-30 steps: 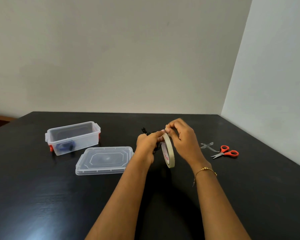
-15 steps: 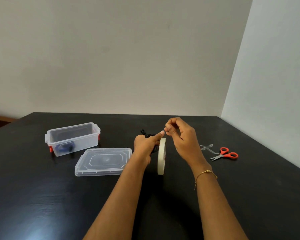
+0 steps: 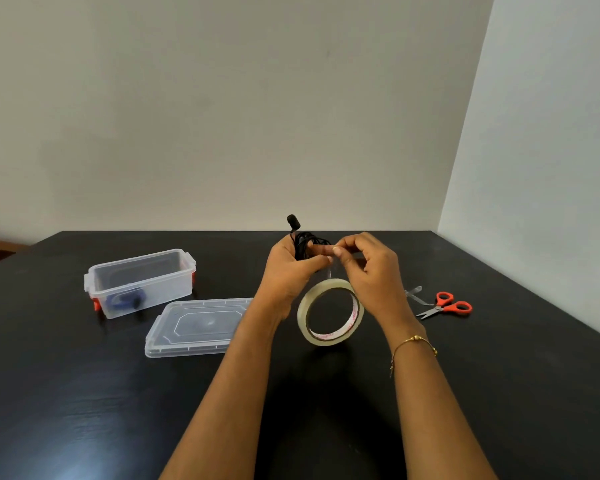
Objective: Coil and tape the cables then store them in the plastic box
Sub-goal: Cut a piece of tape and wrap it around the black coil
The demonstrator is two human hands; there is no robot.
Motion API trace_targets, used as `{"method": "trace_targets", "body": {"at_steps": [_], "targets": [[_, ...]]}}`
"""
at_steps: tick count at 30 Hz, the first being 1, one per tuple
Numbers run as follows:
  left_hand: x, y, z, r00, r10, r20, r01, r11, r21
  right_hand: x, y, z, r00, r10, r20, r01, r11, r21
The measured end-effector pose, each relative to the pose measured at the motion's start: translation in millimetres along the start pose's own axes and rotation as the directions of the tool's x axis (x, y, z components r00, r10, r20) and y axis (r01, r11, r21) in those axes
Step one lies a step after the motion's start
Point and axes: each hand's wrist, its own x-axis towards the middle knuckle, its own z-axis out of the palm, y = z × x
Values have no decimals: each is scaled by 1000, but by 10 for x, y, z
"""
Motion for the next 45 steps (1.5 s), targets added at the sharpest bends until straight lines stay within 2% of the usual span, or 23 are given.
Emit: {"method": "trace_targets", "body": {"at_steps": [4, 7, 11, 12, 14, 16, 19, 22, 26, 30, 35, 43, 45], "targets": [[29, -68, 16, 997, 79, -13, -78, 994, 81, 2, 14, -6, 999, 35, -17, -35, 999, -11], [32, -86, 50, 991, 127, -50, -121, 988, 99, -1, -10, -43, 998, 63, -25, -61, 997, 50], [23, -100, 102, 975, 198, -104, -183, 973, 141, 2, -1, -82, 972, 230, -46, -219, 960, 172], [17, -101, 123, 973, 200, -116, -183, 973, 140, -9, 71, -83, 957, 280, -77, -271, 956, 115], [13, -94, 170, 971, 201, -133, -182, 973, 140, -52, 279, -91, 916, 386, -110, -398, 909, -125], [28, -91, 228, 969, 207, -133, -186, 971, 151, -121, 510, -142, 855, 513, -78, -500, 775, -385], [49, -93, 323, 974, 203, -97, -183, 965, 188, -235, 763, -289, 768, 640, -19, -492, 572, -656], [80, -94, 442, 977, 201, -75, -184, 965, 189, -300, 1020, -491, 683, 730, 18, -469, 457, -756], [175, -86, 598, 975, 203, -85, -189, 970, 152, -304, 1184, -736, 561, 813, 156, -426, 445, -787], [282, -95, 673, 973, 209, -101, -194, 971, 143, -249, 1151, -774, 591, 794, 143, -441, 466, -767], [329, -141, 648, 976, 177, -124, -166, 981, 98, -216, 1095, -772, 559, 812, 167, -544, 511, -666], [341, -131, 500, 971, 171, -169, -158, 983, 92, -200, 964, -789, 620, 762, 189, -482, 560, -674], [340, -133, 453, 967, 174, -186, -159, 983, 92, -191, 952, -751, 633, 753, 178, -517, 583, -626]]}}
